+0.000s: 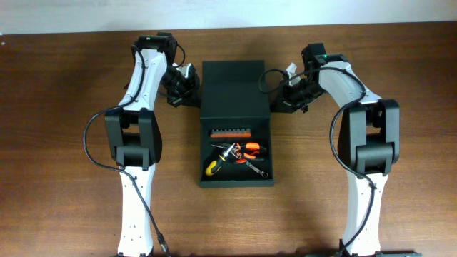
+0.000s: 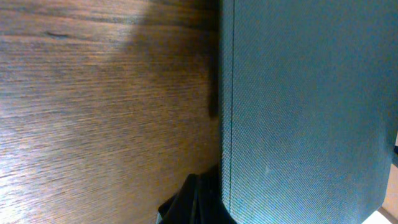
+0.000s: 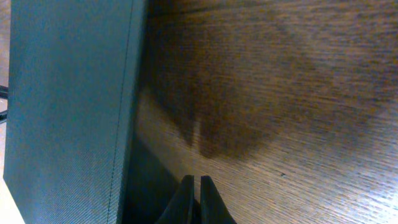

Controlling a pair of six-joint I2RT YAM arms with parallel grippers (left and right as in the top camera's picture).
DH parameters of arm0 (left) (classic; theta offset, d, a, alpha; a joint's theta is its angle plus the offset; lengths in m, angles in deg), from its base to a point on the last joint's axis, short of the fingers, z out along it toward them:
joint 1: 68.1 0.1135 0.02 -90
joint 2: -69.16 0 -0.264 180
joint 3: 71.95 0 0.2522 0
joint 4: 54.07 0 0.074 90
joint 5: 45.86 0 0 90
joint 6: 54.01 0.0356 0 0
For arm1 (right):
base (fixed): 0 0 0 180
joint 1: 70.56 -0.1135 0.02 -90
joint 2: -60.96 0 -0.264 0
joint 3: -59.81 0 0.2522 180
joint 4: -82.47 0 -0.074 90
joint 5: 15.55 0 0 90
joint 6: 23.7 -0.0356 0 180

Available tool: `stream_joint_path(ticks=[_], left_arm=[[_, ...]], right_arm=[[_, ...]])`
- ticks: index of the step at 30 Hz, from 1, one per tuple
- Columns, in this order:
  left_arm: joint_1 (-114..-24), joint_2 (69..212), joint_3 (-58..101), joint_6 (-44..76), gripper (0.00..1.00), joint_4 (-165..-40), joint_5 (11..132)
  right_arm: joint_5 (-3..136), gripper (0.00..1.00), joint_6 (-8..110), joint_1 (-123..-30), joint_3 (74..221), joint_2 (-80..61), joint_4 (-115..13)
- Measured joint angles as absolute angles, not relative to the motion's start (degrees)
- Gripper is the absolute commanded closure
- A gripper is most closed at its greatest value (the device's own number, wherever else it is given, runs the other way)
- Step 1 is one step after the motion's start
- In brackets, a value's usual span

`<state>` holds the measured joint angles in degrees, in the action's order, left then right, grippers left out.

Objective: Pack container
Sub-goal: 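Grip the raised lid edges with both grippers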

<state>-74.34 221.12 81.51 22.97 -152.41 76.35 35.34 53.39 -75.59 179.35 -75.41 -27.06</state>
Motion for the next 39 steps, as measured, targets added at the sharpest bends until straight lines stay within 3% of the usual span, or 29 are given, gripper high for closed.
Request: stream_joint_path(ticks=[39], left_arm=[[-74.1,225.1,81.5,27.4,0.98,-152.6,81.1]], right_arm=[[32.9,0.96,52.0,-77.8,179.3,-76.1,-30.2]])
